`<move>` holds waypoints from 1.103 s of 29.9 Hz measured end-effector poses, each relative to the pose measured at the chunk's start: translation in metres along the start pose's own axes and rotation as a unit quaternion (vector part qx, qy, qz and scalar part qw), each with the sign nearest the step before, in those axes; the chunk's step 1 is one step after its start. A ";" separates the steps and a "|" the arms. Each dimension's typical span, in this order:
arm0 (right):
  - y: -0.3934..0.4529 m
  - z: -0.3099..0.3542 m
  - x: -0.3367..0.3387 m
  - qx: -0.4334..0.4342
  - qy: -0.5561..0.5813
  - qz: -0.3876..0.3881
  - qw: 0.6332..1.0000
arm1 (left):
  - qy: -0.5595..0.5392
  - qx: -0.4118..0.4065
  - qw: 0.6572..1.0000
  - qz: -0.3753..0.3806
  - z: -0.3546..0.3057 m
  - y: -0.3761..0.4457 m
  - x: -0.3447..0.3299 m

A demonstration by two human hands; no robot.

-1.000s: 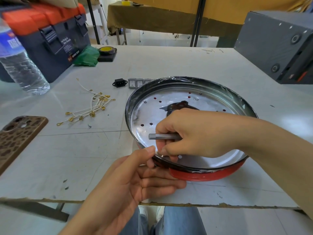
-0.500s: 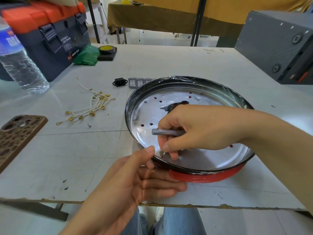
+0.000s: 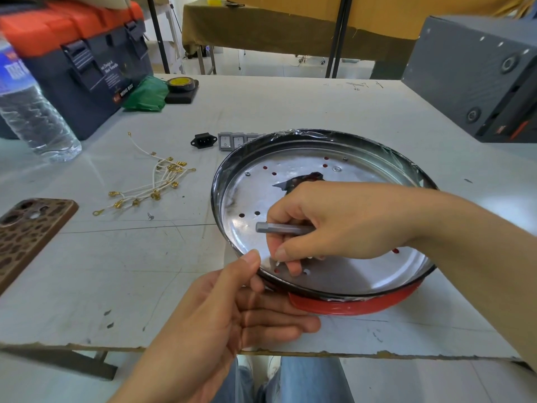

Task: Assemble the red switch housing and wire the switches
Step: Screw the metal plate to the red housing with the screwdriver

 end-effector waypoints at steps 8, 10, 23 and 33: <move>0.000 0.002 0.000 0.004 -0.008 0.008 1.000 | -0.004 0.011 1.000 -0.006 0.002 0.001 0.003; 0.000 0.002 -0.001 0.003 -0.007 0.009 1.000 | -0.001 0.007 1.000 -0.013 0.001 0.001 0.002; -0.001 0.001 0.000 0.010 -0.007 0.012 1.000 | 0.017 0.006 1.000 -0.017 0.002 0.001 0.001; 0.003 0.003 -0.001 0.012 -0.037 0.014 0.999 | 0.018 -0.003 1.000 -0.014 0.000 -0.001 -0.002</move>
Point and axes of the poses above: each hand's wrist, its own y-axis towards the middle knuckle, its own x-axis out of the back of the hand, z = x × y, the point moved 2 cm from there along y, towards the middle knuckle, and after that the axes turned 9 degrees about x, right-handed, at the moved point
